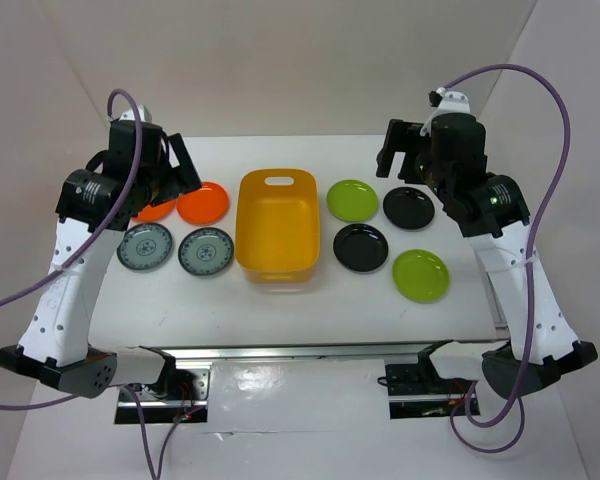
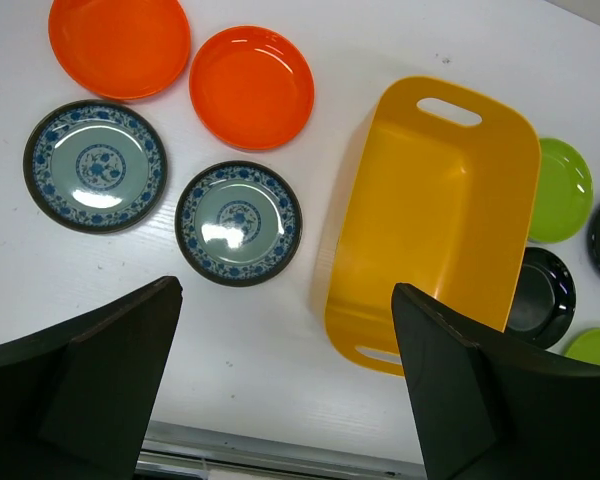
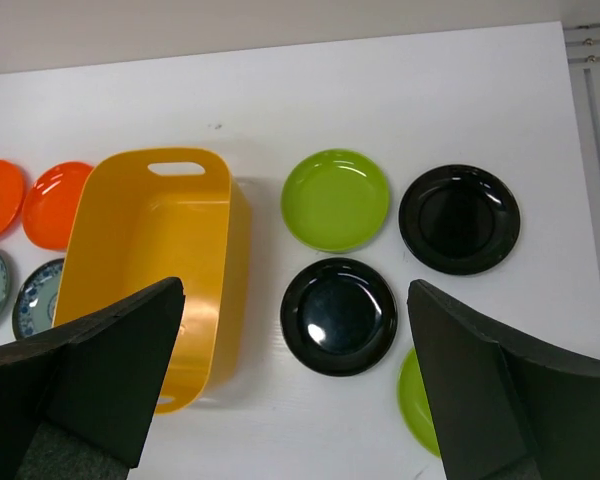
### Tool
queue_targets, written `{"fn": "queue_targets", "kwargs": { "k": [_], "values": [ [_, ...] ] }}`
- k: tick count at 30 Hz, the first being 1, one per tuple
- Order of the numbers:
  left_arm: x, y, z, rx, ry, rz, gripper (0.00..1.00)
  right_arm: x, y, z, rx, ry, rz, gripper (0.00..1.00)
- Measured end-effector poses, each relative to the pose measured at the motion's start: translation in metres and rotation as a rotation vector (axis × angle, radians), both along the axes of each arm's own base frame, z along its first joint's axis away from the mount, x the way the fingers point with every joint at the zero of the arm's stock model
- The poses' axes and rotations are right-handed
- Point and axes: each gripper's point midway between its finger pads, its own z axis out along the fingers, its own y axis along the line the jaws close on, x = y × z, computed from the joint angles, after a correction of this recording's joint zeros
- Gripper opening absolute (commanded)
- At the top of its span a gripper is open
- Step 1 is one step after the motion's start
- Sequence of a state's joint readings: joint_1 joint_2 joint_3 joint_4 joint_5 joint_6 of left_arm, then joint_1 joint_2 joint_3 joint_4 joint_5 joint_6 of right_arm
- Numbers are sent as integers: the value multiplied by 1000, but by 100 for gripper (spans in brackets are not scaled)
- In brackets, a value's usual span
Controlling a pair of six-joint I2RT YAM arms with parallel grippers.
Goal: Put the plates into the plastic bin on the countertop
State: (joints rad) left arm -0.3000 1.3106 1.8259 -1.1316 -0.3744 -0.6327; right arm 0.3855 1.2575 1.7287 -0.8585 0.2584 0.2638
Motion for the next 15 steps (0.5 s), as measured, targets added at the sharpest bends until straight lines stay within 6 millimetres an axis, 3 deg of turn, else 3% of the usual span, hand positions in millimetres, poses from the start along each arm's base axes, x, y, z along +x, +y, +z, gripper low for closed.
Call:
{"fn": "queue_targets", "kwargs": {
  "k": [9,12,15],
  "values": [
    [-3,-1,3,-5,-8,-7,100,1,-3,-3,-16,5,-1,100],
    [-4,-3,3,-7,-11,-15,100,12,-4,-24,-13,48,9,100],
    [-4,-4,4,-9,-12,-20,100,35,0,-68,5,132,43,100]
  ]
}}
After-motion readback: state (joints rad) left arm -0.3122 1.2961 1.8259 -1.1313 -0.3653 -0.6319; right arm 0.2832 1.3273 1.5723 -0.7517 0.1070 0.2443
